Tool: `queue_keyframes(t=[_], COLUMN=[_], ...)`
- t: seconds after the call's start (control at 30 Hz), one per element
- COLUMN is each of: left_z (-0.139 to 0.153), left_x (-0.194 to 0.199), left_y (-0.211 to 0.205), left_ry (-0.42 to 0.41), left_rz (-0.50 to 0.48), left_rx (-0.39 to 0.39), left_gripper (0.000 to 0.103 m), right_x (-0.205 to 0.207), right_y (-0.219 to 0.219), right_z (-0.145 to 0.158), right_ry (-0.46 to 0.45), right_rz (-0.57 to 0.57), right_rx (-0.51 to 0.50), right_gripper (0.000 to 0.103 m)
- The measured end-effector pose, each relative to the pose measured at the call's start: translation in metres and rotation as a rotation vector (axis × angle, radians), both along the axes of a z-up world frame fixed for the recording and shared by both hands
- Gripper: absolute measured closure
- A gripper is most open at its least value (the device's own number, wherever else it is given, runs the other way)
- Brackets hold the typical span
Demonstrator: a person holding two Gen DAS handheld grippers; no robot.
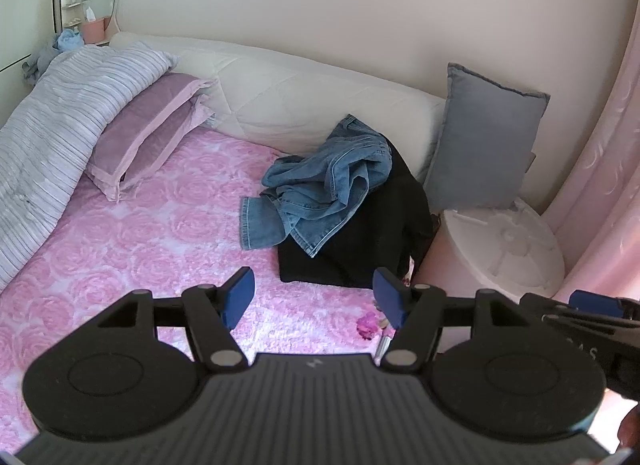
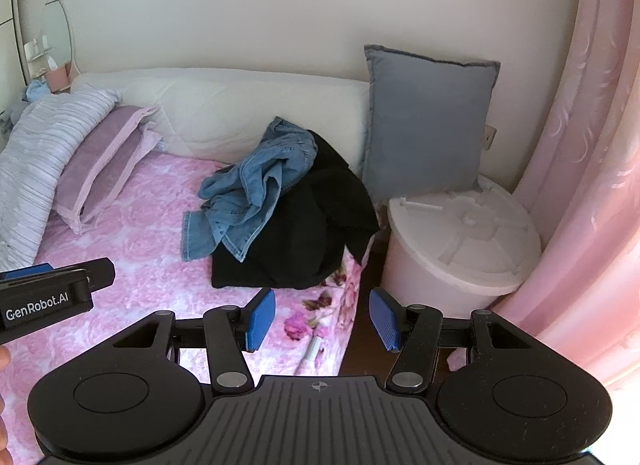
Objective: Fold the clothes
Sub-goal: 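Move both grippers toward the crumpled blue jeans on the black garment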
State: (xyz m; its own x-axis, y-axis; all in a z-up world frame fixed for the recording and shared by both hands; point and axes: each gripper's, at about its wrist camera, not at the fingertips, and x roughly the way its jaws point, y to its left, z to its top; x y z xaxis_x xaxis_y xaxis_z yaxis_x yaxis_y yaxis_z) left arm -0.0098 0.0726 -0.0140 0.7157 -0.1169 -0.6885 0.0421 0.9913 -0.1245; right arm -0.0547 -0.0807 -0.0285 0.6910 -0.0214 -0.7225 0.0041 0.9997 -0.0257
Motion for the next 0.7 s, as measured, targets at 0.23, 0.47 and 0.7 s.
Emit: queue_keyframes(t=[0.23, 0.47, 0.7], left_z=[-0.001, -0.002, -0.006], left_x=[0.005, 0.015, 0.026], left_y=[-0.002, 0.009, 0.007], left_ry=[0.002, 0.016, 0.032], left_rz=[0.003, 0.045, 0.045], left_rx=[0.014, 0.016, 0.017], left_gripper=[0.041, 0.041, 0.041], right_x=[0.007, 0.025, 0.036], right_y=[-0.005, 0.000, -0.001], right_z=[-0.002, -0.006, -0.013], right_ry=[-0.002, 0.020, 0.037], right_rz=[-0.005, 0.037, 0.067], right_rx=[0.024, 0.024, 0.021], right_gripper=[0.047, 0.047, 0.047])
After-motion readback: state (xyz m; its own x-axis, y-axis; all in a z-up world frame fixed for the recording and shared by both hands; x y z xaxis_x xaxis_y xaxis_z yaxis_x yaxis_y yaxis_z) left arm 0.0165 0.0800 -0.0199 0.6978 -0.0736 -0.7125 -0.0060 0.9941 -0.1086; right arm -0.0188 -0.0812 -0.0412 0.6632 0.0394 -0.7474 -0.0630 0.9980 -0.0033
